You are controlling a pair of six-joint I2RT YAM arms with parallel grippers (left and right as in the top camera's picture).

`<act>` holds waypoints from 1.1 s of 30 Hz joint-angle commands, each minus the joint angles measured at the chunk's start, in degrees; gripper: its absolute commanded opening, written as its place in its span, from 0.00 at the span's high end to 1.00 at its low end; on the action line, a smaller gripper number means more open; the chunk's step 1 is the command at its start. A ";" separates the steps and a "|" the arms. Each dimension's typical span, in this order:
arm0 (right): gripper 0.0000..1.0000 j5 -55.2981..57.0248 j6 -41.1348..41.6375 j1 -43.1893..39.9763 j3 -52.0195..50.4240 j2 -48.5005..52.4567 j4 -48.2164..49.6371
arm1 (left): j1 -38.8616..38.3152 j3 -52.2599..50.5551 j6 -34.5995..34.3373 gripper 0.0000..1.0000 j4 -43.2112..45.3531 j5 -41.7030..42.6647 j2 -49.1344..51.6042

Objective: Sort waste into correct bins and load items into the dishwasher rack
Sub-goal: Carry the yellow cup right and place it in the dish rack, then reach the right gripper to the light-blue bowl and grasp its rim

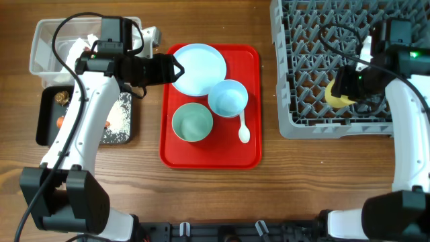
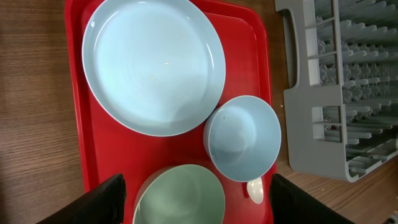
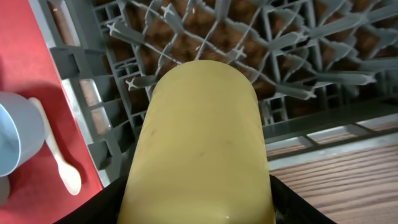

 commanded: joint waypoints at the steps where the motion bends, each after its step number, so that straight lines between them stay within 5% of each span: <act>1: 0.60 -2.64 -0.09 -0.24 0.68 3.04 0.07 | -0.15 0.42 0.50 0.27 -0.04 -0.52 -0.42; 18: 0.59 -1.55 -0.17 -0.24 -1.60 11.04 0.28 | -0.15 0.42 0.48 0.27 -0.11 -0.50 -0.42; 21: 0.28 -1.55 -0.17 -0.24 -1.60 11.41 0.17 | -0.15 0.42 0.48 0.27 -0.09 -0.50 -0.42; 24: 0.13 -1.55 -0.20 -0.24 -1.57 11.39 0.20 | -0.15 0.42 0.48 0.27 -0.07 -0.50 -0.42; 33: 0.08 -2.01 -1.79 -0.24 5.77 11.10 -2.73 | -0.15 0.42 0.48 0.27 -0.04 -0.50 -0.42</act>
